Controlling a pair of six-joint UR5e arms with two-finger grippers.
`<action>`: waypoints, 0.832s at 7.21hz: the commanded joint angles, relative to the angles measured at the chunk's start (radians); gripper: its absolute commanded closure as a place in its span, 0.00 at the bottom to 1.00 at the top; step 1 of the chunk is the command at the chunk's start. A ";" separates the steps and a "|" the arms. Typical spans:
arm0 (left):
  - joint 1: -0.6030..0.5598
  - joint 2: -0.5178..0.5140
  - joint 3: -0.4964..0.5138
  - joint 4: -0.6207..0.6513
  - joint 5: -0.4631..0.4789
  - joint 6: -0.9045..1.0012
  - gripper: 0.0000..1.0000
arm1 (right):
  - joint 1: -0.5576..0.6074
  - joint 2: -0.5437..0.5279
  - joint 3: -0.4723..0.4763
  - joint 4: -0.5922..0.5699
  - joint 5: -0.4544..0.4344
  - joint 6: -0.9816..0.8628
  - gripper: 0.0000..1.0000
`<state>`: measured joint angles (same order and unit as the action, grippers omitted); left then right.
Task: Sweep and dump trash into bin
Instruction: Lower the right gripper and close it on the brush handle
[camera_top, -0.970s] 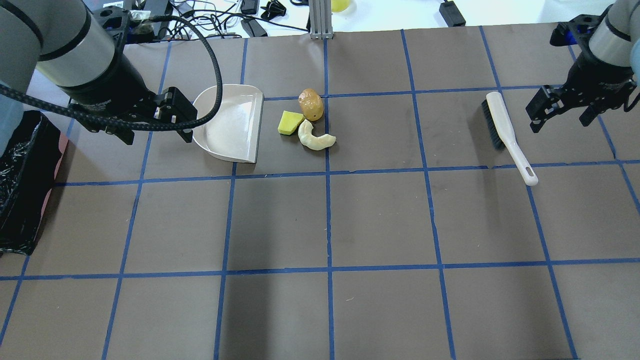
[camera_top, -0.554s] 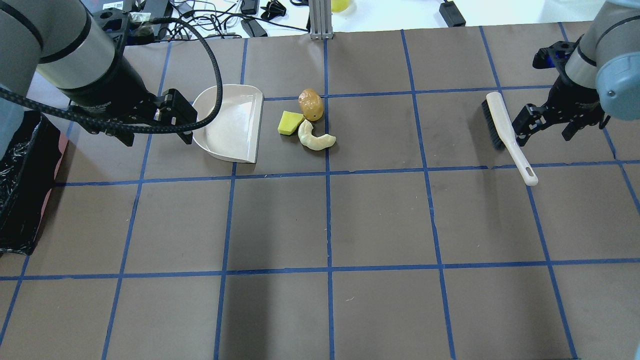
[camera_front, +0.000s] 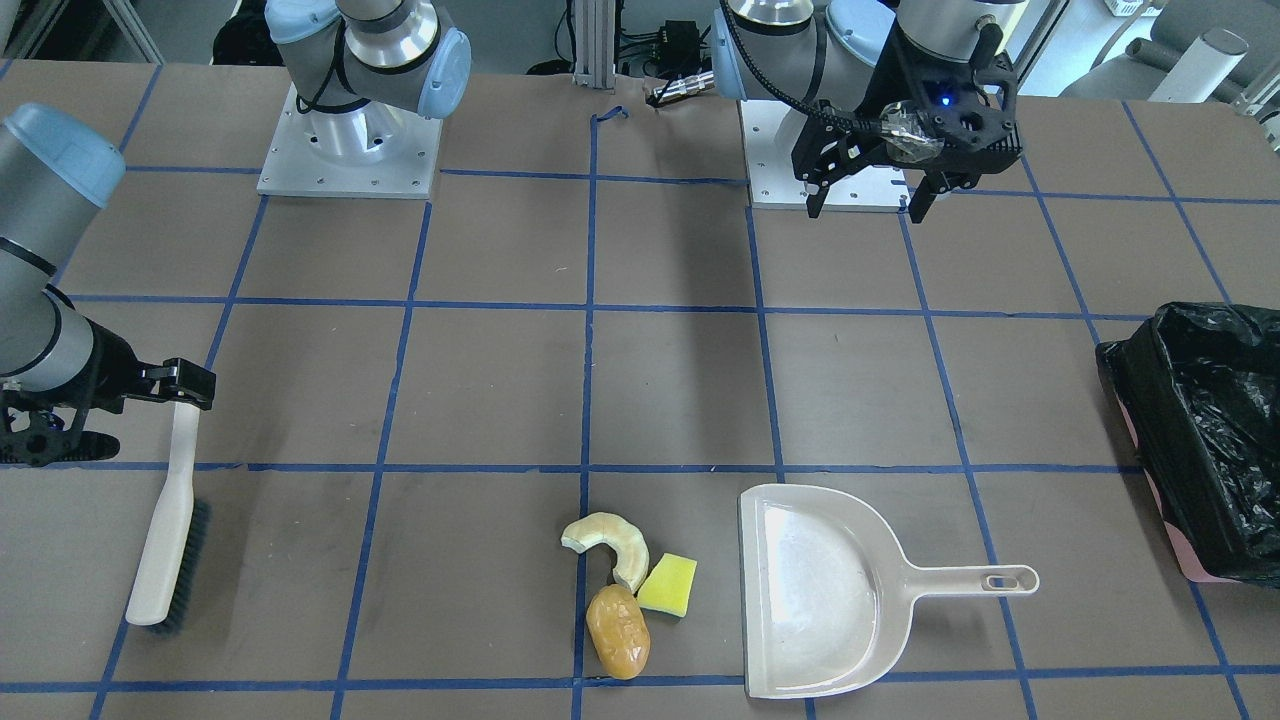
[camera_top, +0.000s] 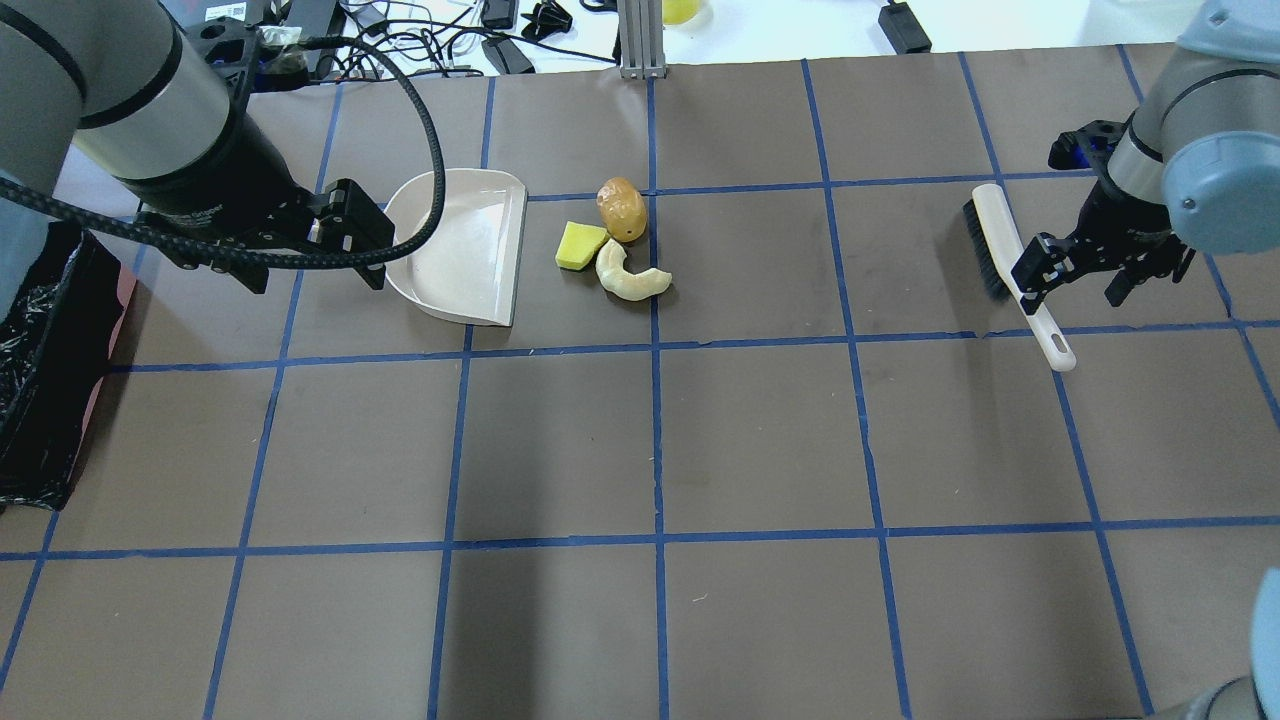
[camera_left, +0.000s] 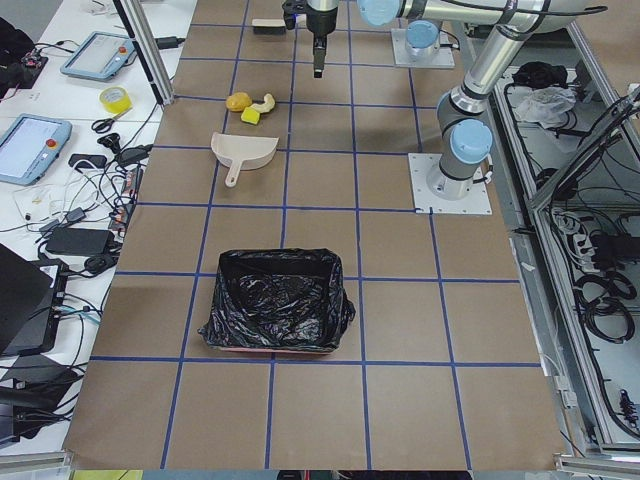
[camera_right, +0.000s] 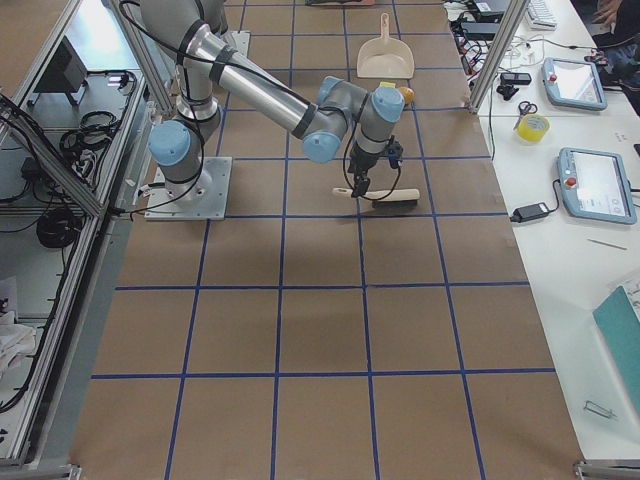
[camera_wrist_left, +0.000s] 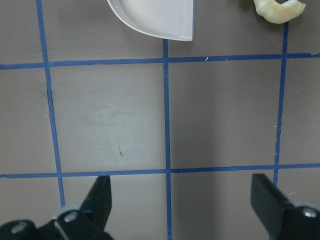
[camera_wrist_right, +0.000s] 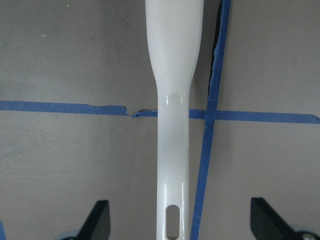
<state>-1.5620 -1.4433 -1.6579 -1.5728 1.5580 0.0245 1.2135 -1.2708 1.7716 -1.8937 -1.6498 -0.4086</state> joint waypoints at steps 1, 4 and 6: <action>-0.001 -0.002 -0.006 0.000 -0.004 -0.001 0.00 | -0.002 0.036 0.000 -0.005 -0.001 -0.001 0.01; -0.001 0.000 -0.006 0.000 -0.003 -0.001 0.00 | -0.002 0.047 0.022 -0.005 -0.004 -0.001 0.03; -0.001 0.001 -0.005 0.000 -0.003 -0.001 0.00 | -0.002 0.056 0.022 -0.007 -0.002 -0.001 0.08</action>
<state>-1.5631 -1.4432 -1.6641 -1.5724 1.5554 0.0230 1.2118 -1.2211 1.7922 -1.8994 -1.6525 -0.4096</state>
